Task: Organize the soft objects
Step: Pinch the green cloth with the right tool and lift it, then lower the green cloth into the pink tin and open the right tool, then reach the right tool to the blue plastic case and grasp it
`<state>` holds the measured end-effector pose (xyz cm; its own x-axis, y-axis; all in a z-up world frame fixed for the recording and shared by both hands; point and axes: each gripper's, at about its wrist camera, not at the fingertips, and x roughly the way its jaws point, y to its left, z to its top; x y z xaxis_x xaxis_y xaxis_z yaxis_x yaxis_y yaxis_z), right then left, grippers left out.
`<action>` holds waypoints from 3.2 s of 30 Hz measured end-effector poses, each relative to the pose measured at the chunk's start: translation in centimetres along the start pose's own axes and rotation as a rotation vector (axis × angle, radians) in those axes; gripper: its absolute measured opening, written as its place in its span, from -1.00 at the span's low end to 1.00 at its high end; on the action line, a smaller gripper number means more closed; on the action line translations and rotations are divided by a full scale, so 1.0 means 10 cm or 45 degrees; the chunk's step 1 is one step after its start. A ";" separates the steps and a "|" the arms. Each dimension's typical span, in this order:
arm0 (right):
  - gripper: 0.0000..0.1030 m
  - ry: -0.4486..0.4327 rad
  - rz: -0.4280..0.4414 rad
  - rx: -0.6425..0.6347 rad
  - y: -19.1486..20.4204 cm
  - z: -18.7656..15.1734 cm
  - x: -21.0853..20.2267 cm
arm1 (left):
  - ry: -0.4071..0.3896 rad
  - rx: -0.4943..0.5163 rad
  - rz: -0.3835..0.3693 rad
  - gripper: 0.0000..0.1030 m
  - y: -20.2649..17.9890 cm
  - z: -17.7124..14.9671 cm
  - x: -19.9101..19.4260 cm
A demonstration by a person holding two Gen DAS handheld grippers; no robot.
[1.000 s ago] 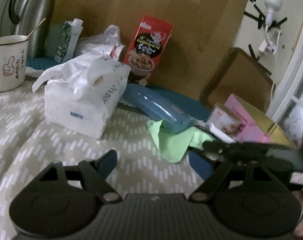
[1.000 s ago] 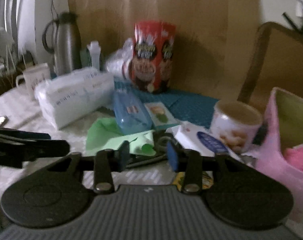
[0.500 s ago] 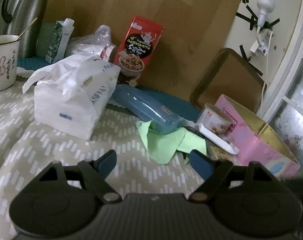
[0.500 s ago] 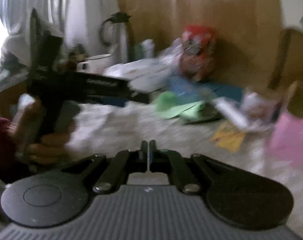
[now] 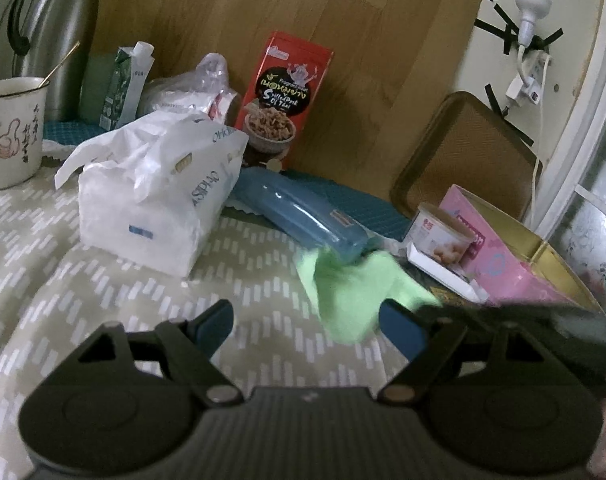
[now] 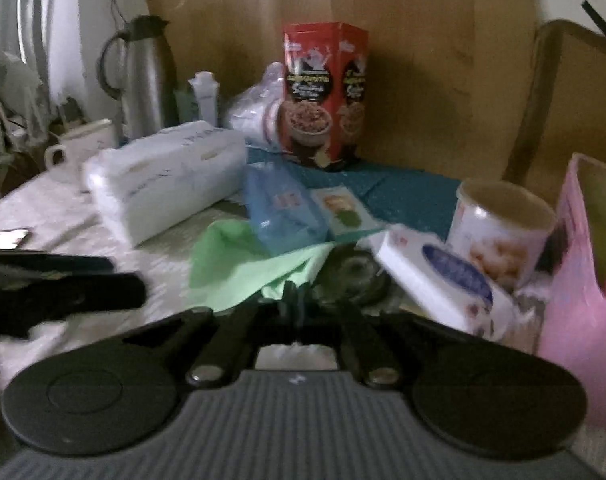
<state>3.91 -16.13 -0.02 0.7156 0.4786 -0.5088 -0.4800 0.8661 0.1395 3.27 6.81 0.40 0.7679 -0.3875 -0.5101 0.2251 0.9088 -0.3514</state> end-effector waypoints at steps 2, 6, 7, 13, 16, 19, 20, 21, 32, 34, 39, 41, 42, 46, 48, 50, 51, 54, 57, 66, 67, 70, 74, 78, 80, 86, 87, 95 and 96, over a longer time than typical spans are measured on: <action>-0.95 -0.012 0.058 0.000 0.08 -0.12 -0.23 | 0.000 -0.006 -0.012 0.61 0.01 0.00 0.00; -0.95 -0.004 0.176 0.004 0.11 -0.49 -0.73 | 0.014 -0.007 -0.038 0.61 0.01 -0.01 -0.01; -0.95 0.007 0.190 0.002 0.09 -0.56 -0.80 | 0.016 -0.002 -0.041 0.61 0.00 -0.01 -0.01; -0.56 0.036 0.078 0.024 0.01 -0.80 -0.95 | 0.076 0.014 -0.078 0.61 -0.10 -0.05 -0.04; 0.23 -0.008 0.043 0.015 0.00 -0.71 -0.93 | 0.108 0.001 -0.165 0.57 -0.22 -0.09 -0.14; 0.23 -0.013 0.085 -0.009 0.02 -0.65 -0.88 | 0.113 0.093 -0.176 0.48 -0.42 -0.10 -0.23; 0.23 -0.006 0.102 -0.020 0.05 -0.62 -0.83 | 0.153 0.120 -0.168 0.42 -0.49 -0.11 -0.20; 0.23 0.005 0.116 -0.037 0.08 -0.61 -0.78 | 0.192 0.138 -0.173 0.25 -0.54 -0.14 -0.15; -0.85 -0.061 -0.038 -0.172 0.20 -0.69 -0.76 | 0.329 0.259 -0.294 -0.53 -1.10 -0.16 0.13; -0.85 -0.133 -0.097 -0.142 0.10 -0.68 -0.89 | 0.295 0.326 -0.333 -0.53 -1.34 -0.06 0.16; -0.85 -0.333 -0.327 -0.065 -0.34 -0.55 -1.27 | 0.191 0.522 -0.473 -0.52 -2.11 0.21 0.32; -0.85 -0.379 -0.427 -0.039 -0.55 -0.48 -1.36 | 0.163 0.574 -0.508 -0.46 -2.39 0.28 0.45; -0.85 -0.391 -0.468 -0.021 -0.66 -0.45 -1.40 | 0.162 0.591 -0.524 -0.40 -2.52 0.31 0.55; -0.83 -0.375 -0.696 0.047 -1.23 -0.38 -1.34 | 0.153 0.632 -0.398 0.41 -2.94 0.33 1.03; -0.67 -0.298 -0.809 0.113 -1.55 -0.37 -1.22 | 0.132 0.655 -0.267 0.49 -3.05 0.28 1.24; -0.16 -0.241 -0.904 0.195 -1.74 -0.41 -1.19 | 0.159 0.640 -0.206 0.49 -3.08 0.24 1.35; -0.05 -0.257 -0.911 0.246 -1.80 -0.45 -1.24 | 0.164 0.624 -0.222 0.50 -3.05 0.22 1.35; -0.03 -0.330 -0.861 0.315 -1.82 -0.57 -1.44 | 0.126 0.648 -0.224 0.59 -2.98 0.13 1.23; -0.03 -0.370 -0.873 0.312 -1.72 -0.63 -1.52 | 0.124 0.636 -0.261 0.59 -2.92 0.11 1.12; -0.03 -0.520 -0.699 0.295 -1.28 -0.58 -1.63 | 0.063 0.538 -0.310 0.59 -2.05 0.06 0.43; -0.03 -0.510 -0.654 0.272 -1.21 -0.54 -1.60 | 0.062 0.516 -0.291 0.59 -1.90 0.05 0.37; -0.03 -0.453 -0.491 0.204 -1.01 -0.43 -1.45 | 0.041 0.439 -0.143 0.59 -1.36 0.05 0.23; -0.03 -0.324 -0.255 0.078 -0.68 -0.23 -1.03 | 0.024 0.280 0.125 0.59 -0.59 0.10 0.13; -0.01 -0.186 -0.062 -0.058 -0.38 0.08 -0.40 | -0.011 0.168 0.296 0.59 -0.11 0.10 0.09; 0.10 -0.117 -0.026 -0.105 -0.30 0.24 -0.04 | -0.008 0.077 0.288 0.59 0.05 0.10 0.09; 0.30 0.068 -0.022 -0.183 -0.17 0.58 0.83 | -0.064 -0.023 0.185 0.59 0.17 0.13 0.01; 0.30 0.112 -0.015 -0.201 -0.15 0.60 0.95 | -0.077 -0.033 0.179 0.62 0.18 0.13 -0.01; 0.09 0.197 0.078 -0.332 0.08 0.39 0.76 | -0.095 -0.137 0.095 0.75 0.35 0.13 -0.03; 0.09 0.197 0.109 -0.362 0.12 0.31 0.62 | -0.092 -0.146 0.077 0.75 0.37 0.13 -0.04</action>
<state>9.34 -11.68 -0.40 0.5916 0.5014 -0.6314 -0.6730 0.7384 -0.0442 4.62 10.54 0.28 0.8202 -0.3166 -0.4765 0.1104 0.9049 -0.4111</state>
